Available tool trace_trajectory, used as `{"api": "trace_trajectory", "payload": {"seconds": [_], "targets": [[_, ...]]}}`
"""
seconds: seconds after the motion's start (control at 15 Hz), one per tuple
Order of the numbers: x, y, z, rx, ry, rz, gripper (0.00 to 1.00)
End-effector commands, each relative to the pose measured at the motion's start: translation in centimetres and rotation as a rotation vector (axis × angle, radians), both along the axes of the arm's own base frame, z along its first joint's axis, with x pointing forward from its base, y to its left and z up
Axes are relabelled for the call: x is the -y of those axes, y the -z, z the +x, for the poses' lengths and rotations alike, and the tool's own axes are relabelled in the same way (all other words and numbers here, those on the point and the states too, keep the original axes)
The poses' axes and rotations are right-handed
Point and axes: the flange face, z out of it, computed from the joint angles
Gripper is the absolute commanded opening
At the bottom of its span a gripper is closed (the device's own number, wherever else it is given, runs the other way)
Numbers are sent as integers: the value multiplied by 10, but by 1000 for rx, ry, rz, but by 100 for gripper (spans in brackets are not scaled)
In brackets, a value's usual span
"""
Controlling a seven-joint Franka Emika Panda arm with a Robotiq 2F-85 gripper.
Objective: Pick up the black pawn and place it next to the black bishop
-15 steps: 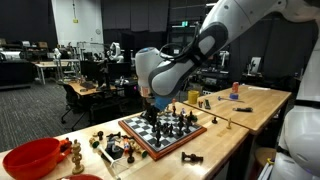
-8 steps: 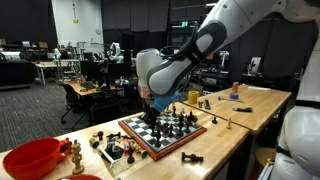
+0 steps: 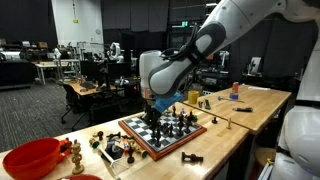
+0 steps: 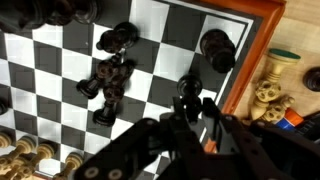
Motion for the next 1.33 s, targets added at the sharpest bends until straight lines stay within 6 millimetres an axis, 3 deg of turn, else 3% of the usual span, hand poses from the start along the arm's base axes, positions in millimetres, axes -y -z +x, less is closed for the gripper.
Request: {"api": "trace_trajectory", "payload": {"seconds": [0.0,1.27], "targets": [[4,0,-5,11,-4,33,6],[4,8,-13,22,-5,57,6]]}}
